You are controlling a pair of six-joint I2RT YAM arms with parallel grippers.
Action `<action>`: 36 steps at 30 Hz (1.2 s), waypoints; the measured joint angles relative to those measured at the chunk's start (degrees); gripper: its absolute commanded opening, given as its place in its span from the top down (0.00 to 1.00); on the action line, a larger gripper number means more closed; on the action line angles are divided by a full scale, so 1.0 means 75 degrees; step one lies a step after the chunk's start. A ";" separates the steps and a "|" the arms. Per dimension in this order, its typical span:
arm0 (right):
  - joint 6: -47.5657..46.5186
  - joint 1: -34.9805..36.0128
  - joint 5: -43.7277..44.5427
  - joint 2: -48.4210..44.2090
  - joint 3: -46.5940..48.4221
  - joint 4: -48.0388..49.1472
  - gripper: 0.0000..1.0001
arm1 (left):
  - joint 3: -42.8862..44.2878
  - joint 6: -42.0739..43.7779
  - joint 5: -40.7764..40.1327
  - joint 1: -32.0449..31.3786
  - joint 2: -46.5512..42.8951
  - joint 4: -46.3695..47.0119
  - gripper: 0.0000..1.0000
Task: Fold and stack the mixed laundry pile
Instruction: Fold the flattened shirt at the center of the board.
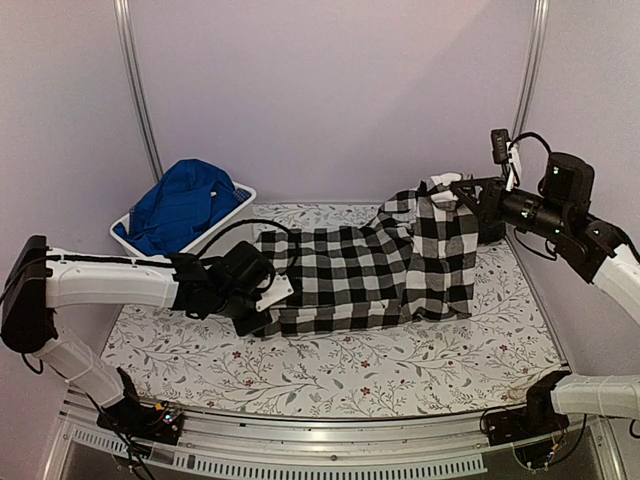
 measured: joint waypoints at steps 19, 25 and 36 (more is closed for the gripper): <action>-0.0979 -0.0898 -0.1387 0.4826 0.2296 0.1478 1.00 | 0.1078 0.0600 -0.0187 0.1437 0.1897 0.0338 1.00; -0.1157 -0.0898 -0.2139 0.6015 0.3249 0.1434 1.00 | 0.1142 0.0603 -0.0189 0.1469 0.2203 0.0358 1.00; -0.1212 -0.0839 -0.3077 0.7705 0.4683 0.1437 1.00 | 0.1154 0.0595 -0.0227 0.1580 0.2323 0.0370 1.00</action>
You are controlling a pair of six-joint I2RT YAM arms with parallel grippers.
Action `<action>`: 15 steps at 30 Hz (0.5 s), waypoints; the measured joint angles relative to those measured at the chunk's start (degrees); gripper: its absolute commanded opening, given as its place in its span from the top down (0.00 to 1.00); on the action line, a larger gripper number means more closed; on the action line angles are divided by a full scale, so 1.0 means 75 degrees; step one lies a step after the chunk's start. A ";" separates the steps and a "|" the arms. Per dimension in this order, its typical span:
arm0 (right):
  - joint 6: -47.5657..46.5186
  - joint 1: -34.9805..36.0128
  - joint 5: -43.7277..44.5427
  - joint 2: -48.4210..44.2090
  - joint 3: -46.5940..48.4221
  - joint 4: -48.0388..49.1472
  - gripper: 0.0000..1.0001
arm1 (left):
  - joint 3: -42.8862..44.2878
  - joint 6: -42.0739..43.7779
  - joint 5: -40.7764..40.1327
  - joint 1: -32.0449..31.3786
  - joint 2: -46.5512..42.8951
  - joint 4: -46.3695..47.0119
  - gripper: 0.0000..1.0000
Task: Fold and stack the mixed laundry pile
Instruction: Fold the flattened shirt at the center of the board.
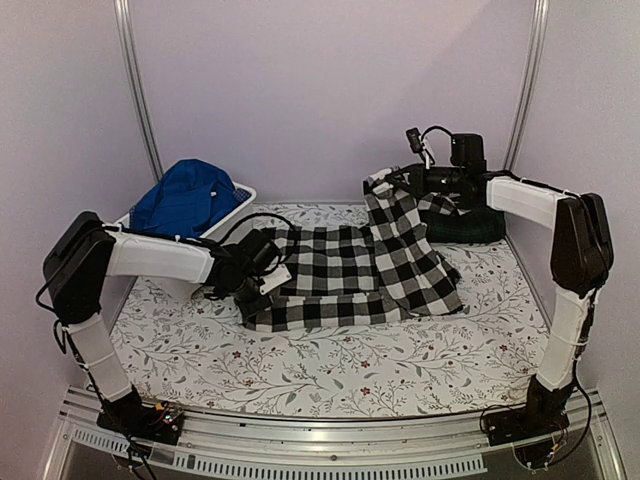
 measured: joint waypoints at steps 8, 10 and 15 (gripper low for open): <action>0.0009 0.0128 -0.0376 0.1099 0.1262 -0.0131 1.00 | 0.0087 -0.0032 -0.0061 0.0090 0.0312 -0.0006 0.98; 0.0012 0.0178 -0.0455 0.1376 0.1600 -0.0178 1.00 | 0.0090 -0.0047 -0.0067 0.0093 0.0350 -0.0012 0.95; 0.0003 0.0589 -0.0568 0.1993 0.1932 -0.0592 1.00 | 0.0090 -0.0210 -0.0213 0.0166 0.0364 0.0044 0.47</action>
